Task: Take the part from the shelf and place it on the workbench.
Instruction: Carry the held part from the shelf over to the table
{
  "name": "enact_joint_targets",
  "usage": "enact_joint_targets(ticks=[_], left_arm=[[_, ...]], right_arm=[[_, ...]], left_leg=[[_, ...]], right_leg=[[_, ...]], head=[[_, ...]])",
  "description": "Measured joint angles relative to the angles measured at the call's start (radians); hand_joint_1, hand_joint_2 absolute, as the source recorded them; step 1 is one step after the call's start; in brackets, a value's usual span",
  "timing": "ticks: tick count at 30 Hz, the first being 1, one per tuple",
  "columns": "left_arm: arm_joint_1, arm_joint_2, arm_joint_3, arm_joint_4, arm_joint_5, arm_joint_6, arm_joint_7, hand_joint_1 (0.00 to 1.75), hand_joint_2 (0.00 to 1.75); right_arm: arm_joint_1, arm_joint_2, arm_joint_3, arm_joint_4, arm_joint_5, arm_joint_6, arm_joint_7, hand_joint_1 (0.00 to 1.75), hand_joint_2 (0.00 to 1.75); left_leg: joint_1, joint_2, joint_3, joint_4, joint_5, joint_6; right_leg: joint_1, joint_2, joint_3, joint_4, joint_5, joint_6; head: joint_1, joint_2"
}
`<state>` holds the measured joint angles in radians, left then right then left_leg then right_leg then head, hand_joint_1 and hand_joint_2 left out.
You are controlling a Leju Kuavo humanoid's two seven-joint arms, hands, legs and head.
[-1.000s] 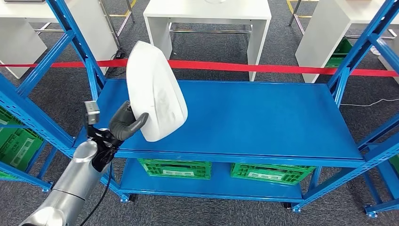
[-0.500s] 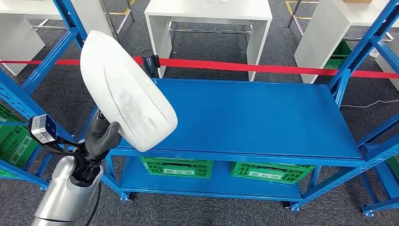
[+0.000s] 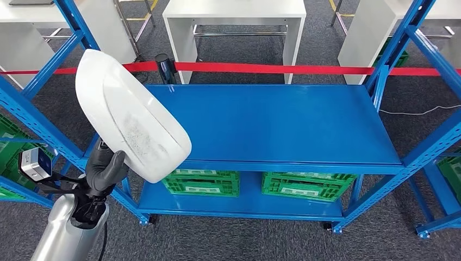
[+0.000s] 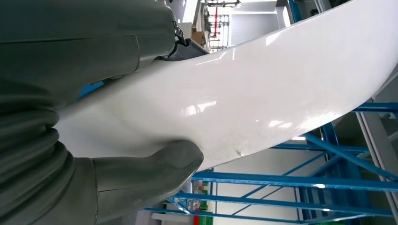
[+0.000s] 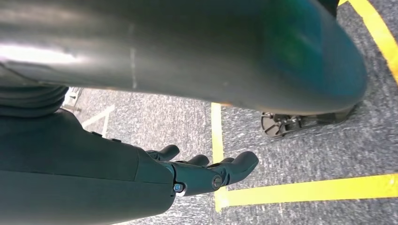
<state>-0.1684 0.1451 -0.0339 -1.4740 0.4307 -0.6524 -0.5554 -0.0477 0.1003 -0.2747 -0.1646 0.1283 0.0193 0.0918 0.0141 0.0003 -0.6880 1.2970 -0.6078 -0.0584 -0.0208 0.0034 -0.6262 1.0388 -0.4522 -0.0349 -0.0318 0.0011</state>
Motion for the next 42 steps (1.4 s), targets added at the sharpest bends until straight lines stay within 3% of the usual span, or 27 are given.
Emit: enact_joint_targets(ticks=[1, 2, 4, 6, 8, 9, 11, 13, 14, 15, 17, 19, 20, 21, 23, 25, 28, 29, 30, 31, 33, 34, 36, 37, 39, 40, 42], left_arm=[[0.002, 0.0, 0.003, 0.0, 0.0, 0.0, 0.0, 1.75, 1.75], [0.003, 0.001, 0.005, -0.001, 0.0, 0.0, 0.0, 1.75, 1.75], [0.004, 0.002, 0.009, -0.005, 0.0, 0.0, -0.002, 1.75, 1.75], [0.006, 0.004, 0.014, -0.008, 0.0, 0.0, -0.003, 1.75, 1.75], [0.007, 0.005, 0.02, -0.009, 0.001, 0.001, -0.003, 1.75, 1.75], [0.007, 0.005, 0.022, -0.009, 0.001, 0.001, -0.003, 1.75, 1.75], [0.008, 0.005, 0.027, -0.01, 0.002, 0.001, -0.002, 1.75, 1.75], [0.01, 0.005, 0.032, -0.011, 0.003, 0.003, 0.0, 1.75, 1.75], [0.012, 0.005, 0.033, -0.011, 0.003, 0.004, 0.002, 1.75, 1.75], [0.012, 0.004, 0.035, -0.011, 0.004, 0.006, 0.004, 1.75, 1.75], [0.013, 0.005, 0.039, -0.011, 0.005, 0.009, 0.008, 1.75, 1.75], [0.013, 0.005, 0.046, -0.013, 0.007, 0.011, 0.009, 1.75, 1.75], [0.014, 0.006, 0.049, -0.015, 0.008, 0.011, 0.009, 1.75, 1.75], [0.015, 0.006, 0.051, -0.017, 0.008, 0.011, 0.009, 1.75, 1.75], [0.021, 0.007, 0.056, -0.022, 0.01, 0.012, 0.009, 1.75, 1.75], [0.03, 0.009, 0.061, -0.027, 0.011, 0.012, 0.01, 1.75, 1.75], [0.037, 0.011, 0.066, -0.032, 0.011, 0.012, 0.01, 1.75, 1.75], [0.039, 0.011, 0.068, -0.033, 0.011, 0.013, 0.01, 1.75, 1.75], [0.04, 0.011, 0.07, -0.034, 0.011, 0.014, 0.012, 1.75, 1.75], [0.041, 0.011, 0.072, -0.035, 0.011, 0.016, 0.014, 1.75, 1.75], [0.041, 0.011, 0.078, -0.039, 0.011, 0.018, 0.018, 1.75, 1.75], [0.04, 0.01, 0.08, -0.041, 0.011, 0.019, 0.02, 1.75, 1.75], [0.041, 0.01, 0.083, -0.046, 0.012, 0.019, 0.021, 1.75, 1.75], [0.041, 0.01, 0.084, -0.047, 0.012, 0.019, 0.022, 1.75, 1.75], [0.042, 0.009, 0.085, -0.049, 0.011, 0.019, 0.023, 1.75, 1.75], [0.04, 0.007, 0.085, -0.05, 0.011, 0.019, 0.026, 1.75, 1.75], [0.033, 0.002, 0.085, -0.051, 0.011, 0.018, 0.038, 1.75, 1.75]], right_arm=[[0.0, 0.001, 0.0, 0.0, 0.0, 0.002, -0.002, 0.0, 0.0], [0.0, 0.001, 0.0, 0.0, 0.0, 0.003, -0.004, 0.0, 0.0], [-0.001, 0.004, 0.0, 0.0, 0.0, 0.004, -0.008, 0.0, 0.0], [-0.003, 0.006, 0.0, 0.0, 0.0, 0.004, -0.011, 0.0, 0.0], [-0.004, 0.009, 0.0, 0.0, 0.0, 0.004, -0.013, 0.0, 0.0], [-0.004, 0.01, 0.0, 0.0, 0.0, 0.004, -0.013, 0.0, 0.0], [-0.005, 0.011, 0.001, 0.0, 0.001, 0.004, -0.012, 0.0, 0.0], [-0.005, 0.012, 0.002, 0.0, 0.003, 0.004, -0.012, 0.0, 0.0], [-0.006, 0.013, 0.002, 0.0, 0.004, 0.004, -0.012, 0.0, 0.0], [-0.006, 0.013, 0.003, 0.0, 0.005, 0.004, -0.012, 0.0, 0.0], [-0.007, 0.013, 0.005, 0.0, 0.006, 0.004, -0.012, 0.0, 0.0], [-0.01, 0.013, 0.007, -0.001, 0.007, 0.004, -0.012, 0.0, 0.0], [-0.012, 0.013, 0.008, -0.001, 0.007, 0.003, -0.012, 0.0, 0.0], [-0.013, 0.013, 0.008, -0.002, 0.007, 0.003, -0.012, 0.0, 0.0], [-0.013, 0.016, 0.009, -0.002, 0.007, 0.003, -0.012, 0.0, 0.0], [-0.014, 0.02, 0.009, -0.002, 0.007, 0.003, -0.012, 0.0, 0.0], [-0.014, 0.023, 0.01, -0.002, 0.007, 0.001, -0.012, 0.0, 0.0], [-0.014, 0.023, 0.01, -0.002, 0.007, 0.001, -0.012, 0.0, 0.0], [-0.015, 0.024, 0.01, -0.002, 0.007, 0.001, -0.012, 0.0, 0.0], [-0.015, 0.025, 0.01, -0.002, 0.007, 0.001, -0.012, 0.0, 0.0], [-0.017, 0.026, 0.01, -0.002, 0.007, 0.001, -0.012, 0.0, 0.0], [-0.018, 0.026, 0.01, -0.002, 0.007, 0.001, -0.012, 0.0, 0.0], [-0.022, 0.027, 0.01, -0.003, 0.007, 0.001, -0.012, 0.0, 0.0], [-0.022, 0.027, 0.01, -0.003, 0.007, 0.001, -0.012, 0.0, 0.0], [-0.022, 0.027, 0.01, -0.003, 0.006, 0.001, -0.011, 0.0, 0.0], [-0.021, 0.027, 0.01, -0.003, 0.005, 0.0, -0.01, 0.0, 0.0], [-0.021, 0.027, 0.009, -0.003, 0.0, -0.002, -0.007, 0.0, 0.0]], left_leg=[[0.0, 0.0, 0.032, -0.028, 0.021, 0.001], [0.0, 0.0, 0.08, -0.087, 0.046, 0.003], [-0.003, -0.001, 0.177, -0.225, 0.063, 0.011], [-0.009, -0.004, 0.209, -0.286, 0.055, 0.021], [-0.01, -0.003, 0.195, -0.288, 0.07, 0.037], [-0.009, -0.002, 0.188, -0.288, 0.08, 0.047], [-0.006, 0.002, 0.168, -0.292, 0.104, 0.064], [-0.008, 0.004, 0.14, -0.29, 0.127, 0.072], [-0.01, 0.004, 0.125, -0.288, 0.138, 0.072], [-0.013, 0.005, 0.107, -0.285, 0.15, 0.072], [-0.017, 0.005, 0.075, -0.278, 0.17, 0.07], [-0.02, 0.006, 0.052, -0.27, 0.187, 0.066], [-0.02, 0.007, 0.046, -0.268, 0.195, 0.061], [-0.019, 0.008, 0.043, -0.269, 0.203, 0.055], [-0.017, 0.009, 0.041, -0.276, 0.219, 0.041], [-0.016, 0.005, 0.028, -0.259, 0.193, 0.03], [-0.009, 0.001, -0.011, -0.111, 0.048, 0.013], [-0.006, 0.001, -0.017, -0.051, 0.019, 0.008], [-0.004, 0.001, -0.014, -0.01, 0.018, 0.004], [-0.002, 0.001, 0.004, 0.001, 0.039, 0.001], [0.004, 0.001, 0.09, -0.081, 0.088, -0.005], [0.005, -0.001, 0.151, -0.159, 0.085, -0.008], [0.003, -0.004, 0.224, -0.269, 0.051, 0.001], [-0.001, -0.005, 0.233, -0.289, 0.04, 0.011], [-0.002, -0.001, 0.215, -0.287, 0.053, 0.037], [-0.003, 0.001, 0.205, -0.286, 0.064, 0.049], [-0.002, 0.005, 0.179, -0.287, 0.089, 0.066]], right_leg=[[0.0, 0.0, -0.011, 0.0, 0.009, 0.002], [0.0, 0.0, -0.021, 0.001, 0.018, 0.005], [0.002, 0.001, -0.033, 0.001, 0.034, 0.015], [0.002, 0.001, -0.035, -0.002, 0.05, 0.027], [0.001, 0.001, -0.036, -0.007, 0.062, 0.041], [0.001, 0.001, -0.041, -0.001, 0.052, 0.048], [0.0, 0.001, -0.066, 0.065, -0.022, 0.056], [0.001, 0.0, -0.101, 0.192, -0.117, 0.061], [0.002, 0.001, -0.108, 0.246, -0.139, 0.062], [0.003, 0.001, -0.101, 0.273, -0.138, 0.06], [0.008, 0.0, -0.034, 0.22, -0.095, 0.051], [0.017, -0.001, 0.072, 0.08, -0.083, 0.033], [0.022, -0.001, 0.108, 0.025, -0.087, 0.027], [0.026, -0.002, 0.126, -0.007, -0.095, 0.021], [0.027, -0.003, 0.12, -0.023, -0.081, 0.011], [0.02, -0.006, 0.103, -0.036, -0.056, -0.002], [0.014, -0.009, 0.061, -0.043, -0.015, -0.007], [0.013, -0.01, 0.045, -0.042, -0.003, -0.006], [0.012, -0.011, 0.027, -0.04, 0.011, -0.004], [0.01, -0.012, 0.01, -0.036, 0.023, -0.001], [0.006, -0.013, -0.023, -0.027, 0.045, 0.009], [0.006, -0.012, -0.035, -0.02, 0.054, 0.015], [0.008, -0.011, -0.046, -0.013, 0.07, 0.028], [0.009, -0.01, -0.047, -0.014, 0.079, 0.035], [0.006, -0.009, -0.051, -0.016, 0.09, 0.048], [0.004, -0.008, -0.058, -0.003, 0.072, 0.053], [0.004, -0.007, -0.086, 0.079, -0.021, 0.059]], head=[[0.0, 0.0], [0.0, 0.0], [0.0, 0.0], [-0.001, 0.0], [-0.002, 0.0], [-0.002, 0.0], [0.001, 0.0], [0.003, 0.0], [0.003, 0.0], [0.003, 0.0], [0.003, 0.0], [0.003, 0.0], [0.002, 0.0], [0.002, 0.0], [0.004, 0.0], [0.005, 0.0], [0.001, 0.0], [0.0, 0.0], [0.0, 0.0], [0.0, 0.0], [0.0, 0.0], [-0.001, 0.0], [-0.003, 0.0], [-0.004, 0.0], [-0.003, 0.0], [-0.002, 0.0], [0.002, 0.0]])
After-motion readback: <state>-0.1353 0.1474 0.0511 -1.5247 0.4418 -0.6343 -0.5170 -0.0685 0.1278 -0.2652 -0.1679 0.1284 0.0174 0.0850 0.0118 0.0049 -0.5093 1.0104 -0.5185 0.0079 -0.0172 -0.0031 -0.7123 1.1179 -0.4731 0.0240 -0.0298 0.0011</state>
